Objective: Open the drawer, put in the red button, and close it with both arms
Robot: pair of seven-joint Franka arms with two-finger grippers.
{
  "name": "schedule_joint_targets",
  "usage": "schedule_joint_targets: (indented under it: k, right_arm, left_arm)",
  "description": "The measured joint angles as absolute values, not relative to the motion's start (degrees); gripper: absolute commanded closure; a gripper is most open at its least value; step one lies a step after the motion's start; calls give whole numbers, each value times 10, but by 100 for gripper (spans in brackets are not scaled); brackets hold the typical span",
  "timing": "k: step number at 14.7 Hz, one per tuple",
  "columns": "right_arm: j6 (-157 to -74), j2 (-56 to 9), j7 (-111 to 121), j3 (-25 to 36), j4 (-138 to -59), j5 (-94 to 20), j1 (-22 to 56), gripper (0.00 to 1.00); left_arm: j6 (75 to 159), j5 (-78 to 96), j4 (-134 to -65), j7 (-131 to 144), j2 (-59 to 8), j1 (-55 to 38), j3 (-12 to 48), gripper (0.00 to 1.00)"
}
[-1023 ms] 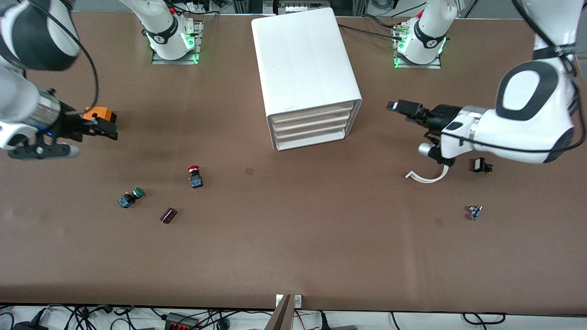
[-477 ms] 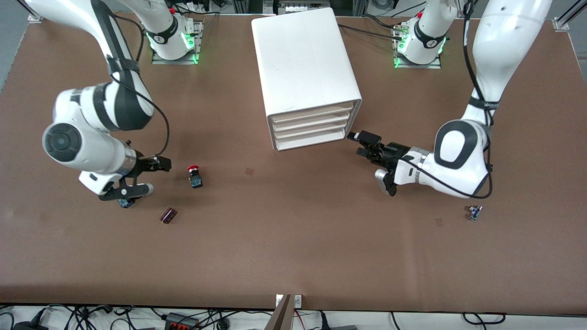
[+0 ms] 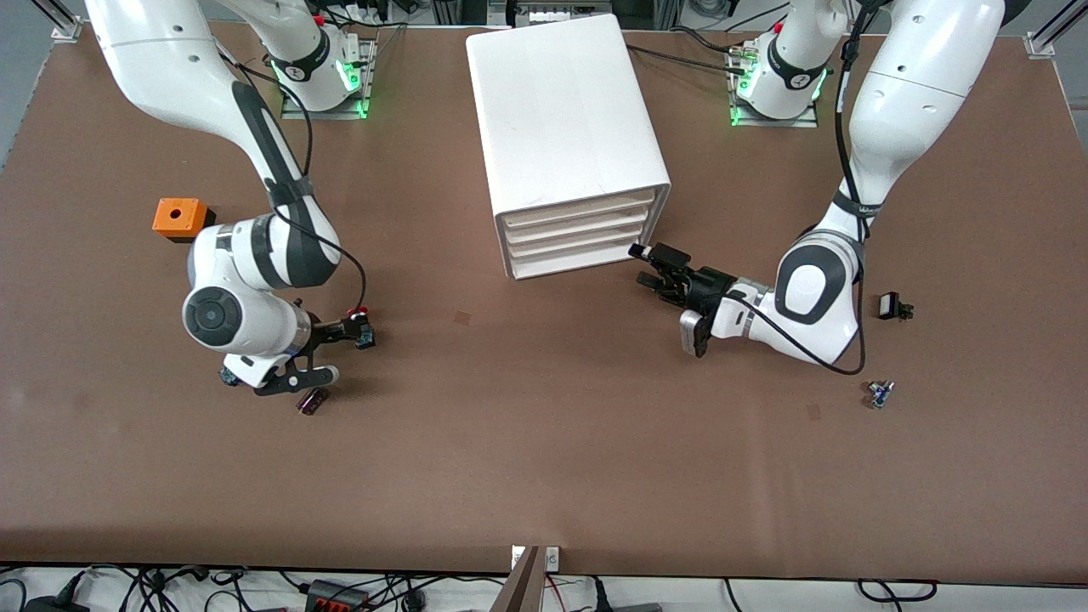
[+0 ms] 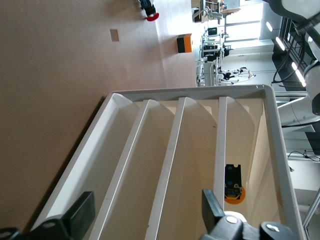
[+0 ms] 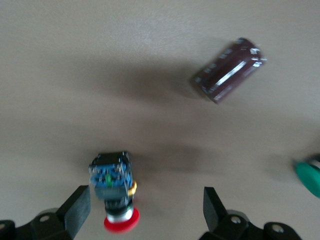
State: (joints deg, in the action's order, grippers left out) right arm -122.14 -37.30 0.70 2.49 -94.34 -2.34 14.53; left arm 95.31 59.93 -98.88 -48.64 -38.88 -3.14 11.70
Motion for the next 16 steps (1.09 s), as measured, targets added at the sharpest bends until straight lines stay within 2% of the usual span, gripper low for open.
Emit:
schedule_joint_targets:
  k: [1,5,8,9,12,13,14,16]
  right_arm:
    - [-1229,-383,7,25,-943,-24,150,0]
    - [-1229,-395,8,24,-941,-24,175,0]
    - [-1225,-395,25,24,-946,-24,183,0]
    - [-1224,-396,28,24,-951,-24,183,0]
    - [-1218,-396,30,25,-963,-24,183,0]
    - [-1217,-396,31,25,-965,-24,183,8]
    - [-1217,-396,31,25,-966,-24,183,26]
    - [-1216,-396,31,25,-966,-24,183,61]
  left_arm:
    - [953,599,-993,-491,-389,-31,120,22]
    - [953,599,-1014,-520,-388,-39,129,26]
    - [953,599,-1030,-532,-388,-53,131,38]
    - [954,599,-1036,-545,-388,-55,131,45]
    - [954,599,-1049,-594,-388,-56,131,81]
    - [954,599,-1051,-603,-388,-56,131,92]
    - [954,599,-1052,-607,-388,-56,132,99]
    - [948,601,-1052,-612,-383,-56,132,100]
